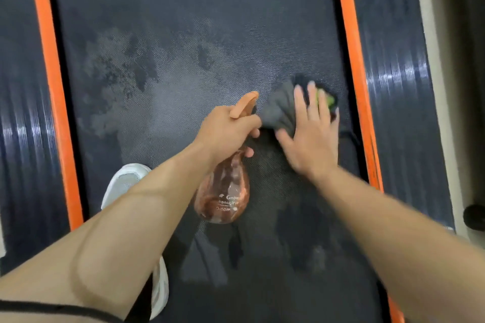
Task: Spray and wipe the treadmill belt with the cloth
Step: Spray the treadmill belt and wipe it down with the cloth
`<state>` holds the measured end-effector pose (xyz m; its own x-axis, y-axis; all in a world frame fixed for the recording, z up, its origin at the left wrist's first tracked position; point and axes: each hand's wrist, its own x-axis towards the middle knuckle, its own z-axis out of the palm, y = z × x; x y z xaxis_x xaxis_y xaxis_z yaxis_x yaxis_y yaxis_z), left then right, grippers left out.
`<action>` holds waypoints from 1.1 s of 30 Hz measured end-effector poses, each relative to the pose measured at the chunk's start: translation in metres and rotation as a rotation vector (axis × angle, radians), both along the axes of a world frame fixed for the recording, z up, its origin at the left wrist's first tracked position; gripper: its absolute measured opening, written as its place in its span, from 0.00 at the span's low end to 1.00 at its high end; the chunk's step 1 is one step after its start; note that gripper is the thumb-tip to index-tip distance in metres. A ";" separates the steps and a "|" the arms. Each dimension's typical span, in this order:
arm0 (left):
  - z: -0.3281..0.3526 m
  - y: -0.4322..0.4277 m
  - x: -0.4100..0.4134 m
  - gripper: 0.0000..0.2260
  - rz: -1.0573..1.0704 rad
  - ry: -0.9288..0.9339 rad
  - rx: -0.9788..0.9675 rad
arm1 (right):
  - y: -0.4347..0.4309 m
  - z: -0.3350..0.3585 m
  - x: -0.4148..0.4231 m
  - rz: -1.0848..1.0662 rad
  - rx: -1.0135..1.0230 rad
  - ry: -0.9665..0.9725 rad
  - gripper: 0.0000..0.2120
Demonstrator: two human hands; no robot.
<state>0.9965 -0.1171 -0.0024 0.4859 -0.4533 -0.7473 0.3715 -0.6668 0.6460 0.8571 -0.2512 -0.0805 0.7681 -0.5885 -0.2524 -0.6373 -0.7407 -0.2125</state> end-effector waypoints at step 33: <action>0.106 0.104 -0.063 0.07 0.249 0.038 0.099 | 0.082 0.063 -0.079 0.439 0.330 0.491 0.44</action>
<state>0.9336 -0.0130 0.1034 0.5440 -0.2473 -0.8018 0.5549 -0.6107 0.5649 0.7782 -0.1691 -0.0179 0.6684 -0.0871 -0.7387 -0.3761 -0.8964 -0.2346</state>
